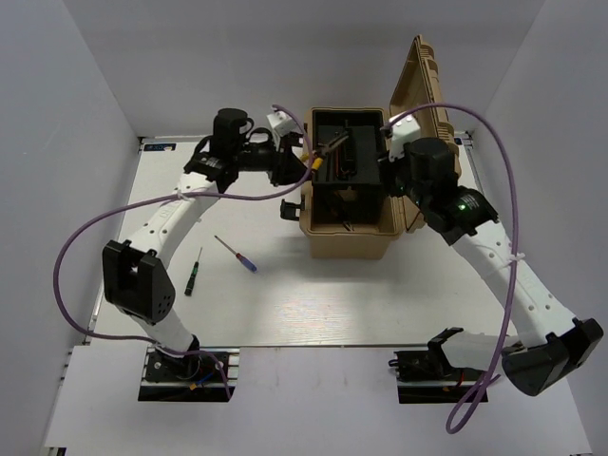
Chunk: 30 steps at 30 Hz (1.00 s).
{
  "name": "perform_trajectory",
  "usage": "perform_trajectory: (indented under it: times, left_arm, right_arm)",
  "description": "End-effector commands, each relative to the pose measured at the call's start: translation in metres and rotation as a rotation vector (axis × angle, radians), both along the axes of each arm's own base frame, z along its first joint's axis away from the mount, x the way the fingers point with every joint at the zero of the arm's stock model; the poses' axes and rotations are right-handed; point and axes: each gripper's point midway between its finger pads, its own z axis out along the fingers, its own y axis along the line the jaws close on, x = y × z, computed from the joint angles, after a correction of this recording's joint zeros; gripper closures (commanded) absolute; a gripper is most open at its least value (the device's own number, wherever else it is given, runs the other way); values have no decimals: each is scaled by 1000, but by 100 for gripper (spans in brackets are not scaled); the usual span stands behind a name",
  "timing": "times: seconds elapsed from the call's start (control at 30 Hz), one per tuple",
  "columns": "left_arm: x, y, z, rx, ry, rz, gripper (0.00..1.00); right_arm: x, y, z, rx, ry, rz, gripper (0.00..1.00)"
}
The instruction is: Sort the tools into containers
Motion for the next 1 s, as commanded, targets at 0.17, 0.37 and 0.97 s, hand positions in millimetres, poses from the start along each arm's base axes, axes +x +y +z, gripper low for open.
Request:
perform_trajectory:
  times: [0.17, 0.37, 0.97]
  left_arm:
    - [-26, -46, -28, 100, -1, -155, 100]
    - [-30, -66, -55, 164, 38, -174, 100]
    - [-14, -69, -65, 273, 24, -44, 28]
  right_arm:
    - [5, -66, 89, -11, -245, -277, 100]
    - [4, -76, 94, -3, -255, -302, 100]
    - [-19, -6, 49, 83, -68, 98, 58]
